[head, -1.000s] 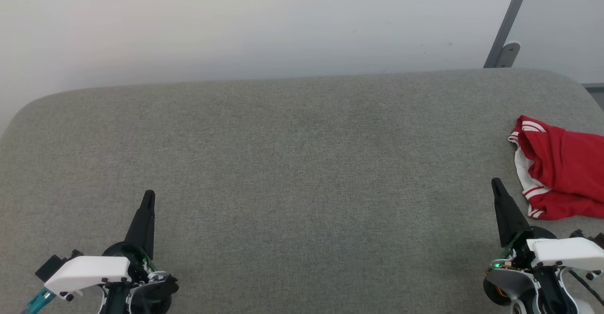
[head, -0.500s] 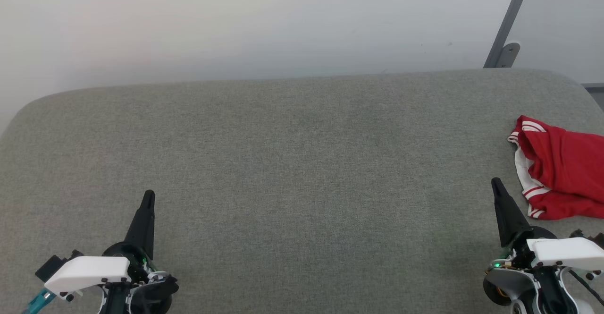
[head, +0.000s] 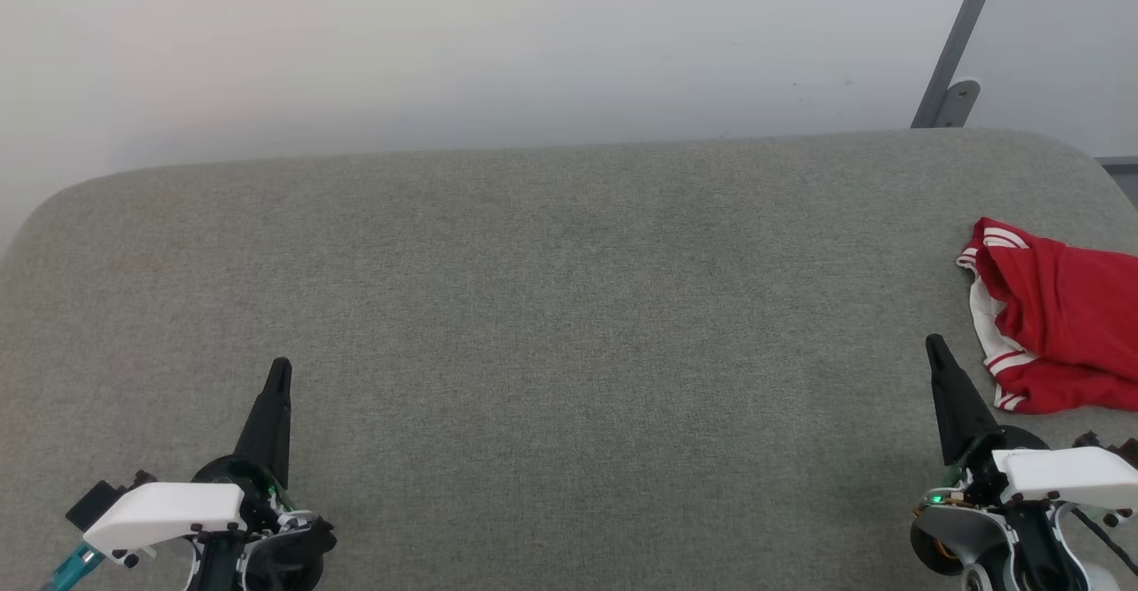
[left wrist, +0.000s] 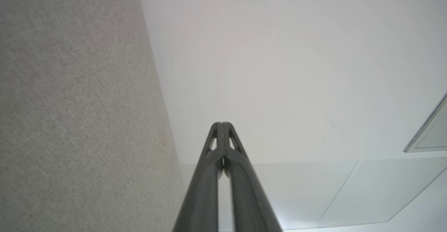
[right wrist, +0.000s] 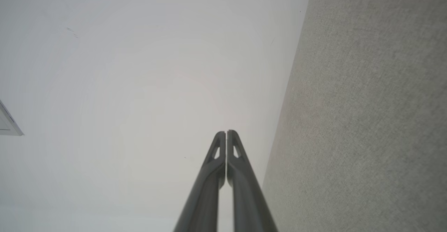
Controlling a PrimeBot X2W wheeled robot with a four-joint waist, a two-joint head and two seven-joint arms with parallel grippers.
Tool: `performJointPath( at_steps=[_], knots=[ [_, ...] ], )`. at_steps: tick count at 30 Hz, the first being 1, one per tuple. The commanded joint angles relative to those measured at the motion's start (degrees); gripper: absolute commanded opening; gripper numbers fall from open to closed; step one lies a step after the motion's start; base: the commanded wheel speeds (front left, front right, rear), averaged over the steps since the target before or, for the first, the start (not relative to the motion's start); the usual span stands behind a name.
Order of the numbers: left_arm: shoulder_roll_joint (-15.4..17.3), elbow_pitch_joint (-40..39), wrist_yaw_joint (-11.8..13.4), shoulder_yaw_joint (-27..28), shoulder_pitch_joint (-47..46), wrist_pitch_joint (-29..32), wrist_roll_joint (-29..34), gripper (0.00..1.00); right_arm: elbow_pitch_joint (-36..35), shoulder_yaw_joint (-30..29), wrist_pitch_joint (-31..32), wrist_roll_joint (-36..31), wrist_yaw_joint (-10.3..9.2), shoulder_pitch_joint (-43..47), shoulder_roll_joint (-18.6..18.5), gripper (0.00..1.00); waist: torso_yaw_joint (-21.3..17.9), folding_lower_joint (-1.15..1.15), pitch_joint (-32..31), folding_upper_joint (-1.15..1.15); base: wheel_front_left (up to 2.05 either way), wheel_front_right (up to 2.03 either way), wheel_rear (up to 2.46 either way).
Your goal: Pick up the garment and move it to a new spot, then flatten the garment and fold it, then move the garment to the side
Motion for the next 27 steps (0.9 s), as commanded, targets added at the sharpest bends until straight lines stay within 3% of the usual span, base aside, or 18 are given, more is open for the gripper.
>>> performJointPath(
  at_steps=[1,27],
  knots=[
    [-0.01,-0.01,-0.18,0.21,-0.76,0.27,0.1,0.0,0.12,-0.04,0.13,0.21,0.0,-0.3,0.1,0.0,0.0,0.0,0.0,0.0,0.0,0.0,0.0],
    [-0.3,0.01,-0.18,0.58,-0.75,0.52,0.46,0.0,0.12,0.01,0.1,0.23,0.0,-0.3,0.09,0.0,0.0,0.0,0.0,0.0,0.0,0.0,0.0]
  ],
)
